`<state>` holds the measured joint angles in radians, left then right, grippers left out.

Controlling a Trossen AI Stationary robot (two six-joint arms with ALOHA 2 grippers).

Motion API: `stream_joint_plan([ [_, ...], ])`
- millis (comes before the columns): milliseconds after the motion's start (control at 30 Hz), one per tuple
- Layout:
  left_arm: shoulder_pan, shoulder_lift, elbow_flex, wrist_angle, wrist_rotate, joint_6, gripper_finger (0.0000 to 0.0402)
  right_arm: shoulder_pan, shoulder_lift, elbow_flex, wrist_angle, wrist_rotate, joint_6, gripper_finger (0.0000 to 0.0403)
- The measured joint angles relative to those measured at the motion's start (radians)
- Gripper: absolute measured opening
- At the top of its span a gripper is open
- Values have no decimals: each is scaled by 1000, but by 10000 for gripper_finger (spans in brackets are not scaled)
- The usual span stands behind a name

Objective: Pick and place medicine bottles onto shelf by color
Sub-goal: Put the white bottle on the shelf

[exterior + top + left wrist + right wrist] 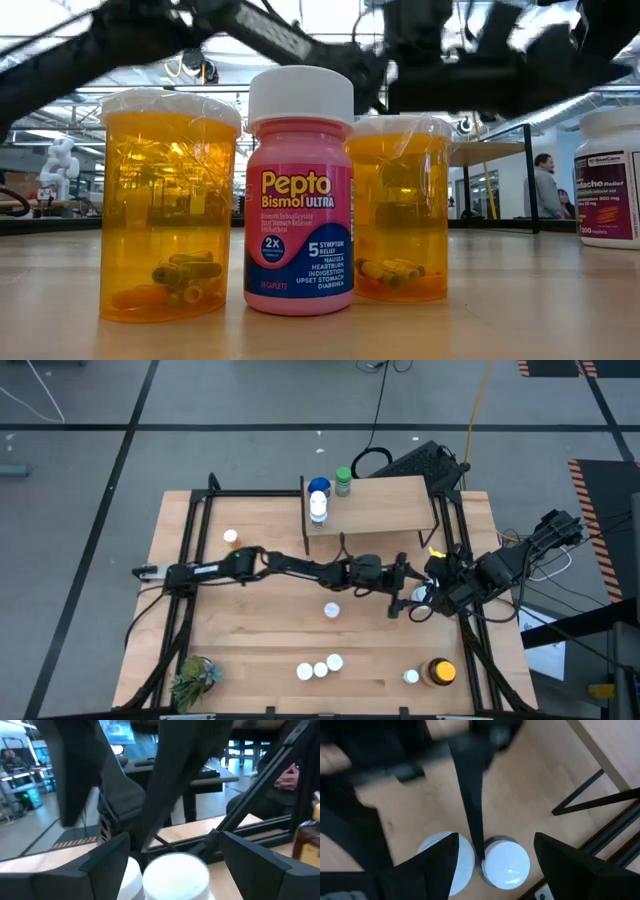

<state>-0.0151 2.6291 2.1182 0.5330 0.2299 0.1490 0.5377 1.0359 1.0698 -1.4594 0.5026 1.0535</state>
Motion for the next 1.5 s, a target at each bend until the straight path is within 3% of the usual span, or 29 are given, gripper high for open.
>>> stream_joint_plan([
  [167, -1, 119, 150, -67, 9, -8, 315, 0, 0, 0, 0, 1, 14, 253],
  [400, -5, 150, 168, -117, 8, -11, 315, 0, -2, 0, 0, 32, 8, 253],
  [567, 1, 146, 169, -136, -3, -63, 300, 0, -2, 0, 0, 48, 8, 253],
  [767, 7, 126, 168, -152, -15, -96, 236, 0, -2, 0, -1, 48, 26, 253],
  [1033, 26, -17, 167, -420, -91, -54, 234, 1, -20, 0, -11, 85, 34, 253],
  [1167, 26, -98, 167, -571, -194, -35, 234, 11, -59, 6, -8, 204, 30, 253],
  [1367, 16, -234, 167, -735, -387, -65, 234, 101, -159, 33, 37, 645, -46, 253],
  [1500, 7, -321, 167, -853, -508, -61, 234, 113, -206, 32, 45, 783, -111, 253],
])
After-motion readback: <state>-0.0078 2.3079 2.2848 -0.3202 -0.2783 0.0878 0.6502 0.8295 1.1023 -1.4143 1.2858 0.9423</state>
